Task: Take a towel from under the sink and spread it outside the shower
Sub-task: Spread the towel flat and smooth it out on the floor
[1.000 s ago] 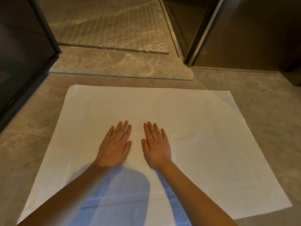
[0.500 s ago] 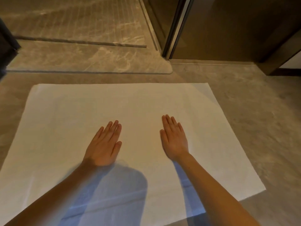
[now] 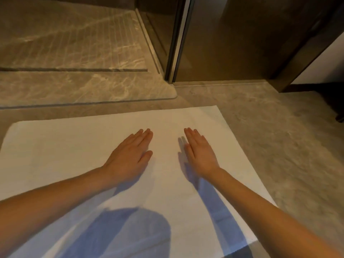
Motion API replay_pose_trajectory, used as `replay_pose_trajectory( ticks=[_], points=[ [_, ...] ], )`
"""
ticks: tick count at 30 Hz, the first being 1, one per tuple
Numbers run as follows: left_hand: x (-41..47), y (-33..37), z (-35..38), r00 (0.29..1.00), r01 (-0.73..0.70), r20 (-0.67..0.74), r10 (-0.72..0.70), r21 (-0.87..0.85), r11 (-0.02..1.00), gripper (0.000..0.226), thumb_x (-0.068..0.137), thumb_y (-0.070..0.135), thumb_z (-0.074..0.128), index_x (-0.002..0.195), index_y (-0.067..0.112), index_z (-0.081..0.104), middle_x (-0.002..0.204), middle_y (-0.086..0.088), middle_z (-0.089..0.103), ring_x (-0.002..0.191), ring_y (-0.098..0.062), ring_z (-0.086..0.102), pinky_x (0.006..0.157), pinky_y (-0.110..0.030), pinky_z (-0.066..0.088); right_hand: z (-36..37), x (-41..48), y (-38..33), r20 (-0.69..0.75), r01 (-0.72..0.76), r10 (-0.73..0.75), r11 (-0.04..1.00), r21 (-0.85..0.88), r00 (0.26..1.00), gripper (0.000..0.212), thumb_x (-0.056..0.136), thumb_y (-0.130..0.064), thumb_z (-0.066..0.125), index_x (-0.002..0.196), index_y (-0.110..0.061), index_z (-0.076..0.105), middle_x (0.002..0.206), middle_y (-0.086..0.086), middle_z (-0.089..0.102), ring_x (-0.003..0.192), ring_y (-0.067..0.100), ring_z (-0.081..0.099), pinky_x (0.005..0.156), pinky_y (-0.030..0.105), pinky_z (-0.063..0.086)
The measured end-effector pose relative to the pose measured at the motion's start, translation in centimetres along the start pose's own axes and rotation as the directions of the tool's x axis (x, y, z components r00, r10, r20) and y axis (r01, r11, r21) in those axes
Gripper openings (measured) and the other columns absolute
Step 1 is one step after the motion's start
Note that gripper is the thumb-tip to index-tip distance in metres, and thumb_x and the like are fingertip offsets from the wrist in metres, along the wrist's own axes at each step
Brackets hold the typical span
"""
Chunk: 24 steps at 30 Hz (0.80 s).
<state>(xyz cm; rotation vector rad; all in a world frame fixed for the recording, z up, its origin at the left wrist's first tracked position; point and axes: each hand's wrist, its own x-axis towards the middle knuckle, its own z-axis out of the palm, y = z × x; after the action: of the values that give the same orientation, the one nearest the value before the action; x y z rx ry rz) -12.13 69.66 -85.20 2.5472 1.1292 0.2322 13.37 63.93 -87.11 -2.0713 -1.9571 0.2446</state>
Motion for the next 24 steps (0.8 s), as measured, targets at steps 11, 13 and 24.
replay_pose_trajectory(
  ticks=[11,13,24],
  points=[
    [11.1,5.3,4.5,0.973,0.226,-0.004,-0.232,0.254,0.940,0.057,0.104,0.034,0.017,0.154,0.015,0.000,0.163,-0.003,-0.003,0.149,-0.019,-0.005,0.120,-0.036,-0.004,0.3,4.1,2.1,0.004,-0.002,0.001,0.988,0.152,1.000,0.050,0.106,-0.026,0.027,0.154,-0.016,0.019,0.161,0.003,0.018,0.149,0.015,0.012,0.121,0.029,0.009],
    [12.0,5.1,7.7,0.951,0.307,-0.039,-0.307,0.238,0.921,0.058,0.103,0.035,0.016,0.154,0.016,-0.003,0.163,-0.001,-0.005,0.149,-0.018,-0.007,0.120,-0.036,-0.005,2.7,5.3,1.2,0.004,0.085,-0.087,0.981,0.175,0.996,0.051,0.105,-0.025,0.025,0.155,-0.016,0.018,0.162,0.001,0.017,0.149,0.013,0.010,0.121,0.030,0.007],
    [13.7,3.3,11.4,0.953,0.283,-0.170,-0.250,0.215,0.935,0.061,0.097,0.036,0.005,0.154,0.017,0.003,0.163,0.001,0.001,0.149,-0.014,-0.004,0.121,-0.036,-0.003,5.6,12.2,4.6,0.108,0.229,-0.238,0.969,0.094,0.965,0.052,0.105,-0.038,0.019,0.155,-0.024,0.013,0.162,-0.006,0.012,0.149,0.011,0.004,0.119,0.028,-0.003]
  ],
)
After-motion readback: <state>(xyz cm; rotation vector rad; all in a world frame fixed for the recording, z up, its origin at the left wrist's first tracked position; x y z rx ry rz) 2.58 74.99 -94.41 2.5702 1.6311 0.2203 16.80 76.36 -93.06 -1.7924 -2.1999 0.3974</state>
